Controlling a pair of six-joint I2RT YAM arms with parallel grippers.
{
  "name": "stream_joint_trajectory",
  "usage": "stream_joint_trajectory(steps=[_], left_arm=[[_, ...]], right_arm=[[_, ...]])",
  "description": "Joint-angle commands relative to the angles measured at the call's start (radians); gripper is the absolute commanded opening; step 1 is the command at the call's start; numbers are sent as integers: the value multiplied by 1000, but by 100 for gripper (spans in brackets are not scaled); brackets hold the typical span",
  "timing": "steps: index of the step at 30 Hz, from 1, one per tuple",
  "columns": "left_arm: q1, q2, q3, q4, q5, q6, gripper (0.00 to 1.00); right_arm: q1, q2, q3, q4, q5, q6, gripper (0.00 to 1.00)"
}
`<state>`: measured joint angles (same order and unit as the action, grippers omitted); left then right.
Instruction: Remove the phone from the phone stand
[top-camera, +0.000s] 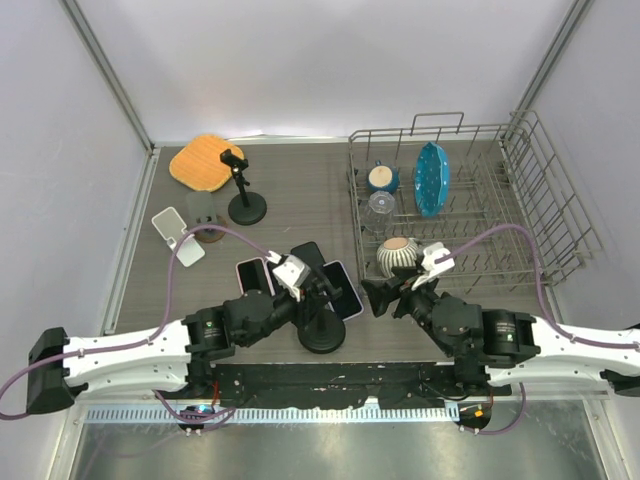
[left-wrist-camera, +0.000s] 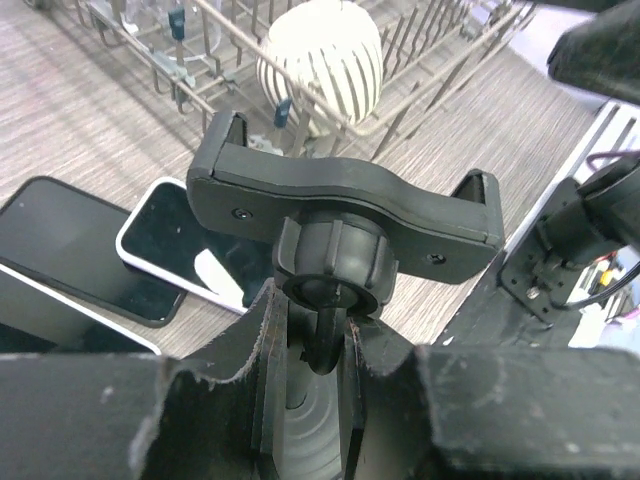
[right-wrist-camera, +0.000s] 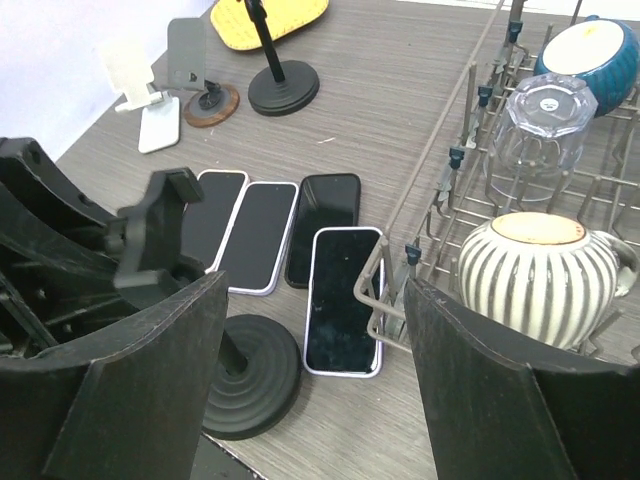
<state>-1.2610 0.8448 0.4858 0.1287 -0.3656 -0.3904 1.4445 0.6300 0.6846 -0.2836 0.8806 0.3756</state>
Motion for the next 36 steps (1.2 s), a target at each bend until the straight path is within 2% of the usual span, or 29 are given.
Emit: stream_joint_trajectory(steps=[1,5,8,12,14,15,18,19,23,31,36], left_arm=[[2,-61,119,-93,-42,-73,0],[38,-81,204,-242,-78,-64,0],[116,-63,285,-331,-85,-15,0],[306,11,382,-356,-3,41,0],[371,77,437,-330,26,62,0],[446,100,456,-318,78,61,0],[579,207,520,-239,169,24,0],[603,232,528,-171,171,27,0],[718,423,648,-61,189,62,0],[839,761,896,78,278,123,0],[900,907,950,162,303,120,0]], right_arm=[[-1,-70,10,-58,34,39,77],[-1,-104,3,-86,58,45,77],[-1,-115,-3,-98,66,43,78],[-1,-115,-16,-98,66,48,80],[1,-113,-23,-98,63,55,82],[1,-112,-25,-97,61,57,83],[-1,-110,-34,-94,54,62,86],[-1,-110,-34,-91,51,60,87],[-1,-110,-48,-86,31,63,89],[1,-119,-88,-43,8,60,93],[-1,-130,-92,-40,15,31,94]])
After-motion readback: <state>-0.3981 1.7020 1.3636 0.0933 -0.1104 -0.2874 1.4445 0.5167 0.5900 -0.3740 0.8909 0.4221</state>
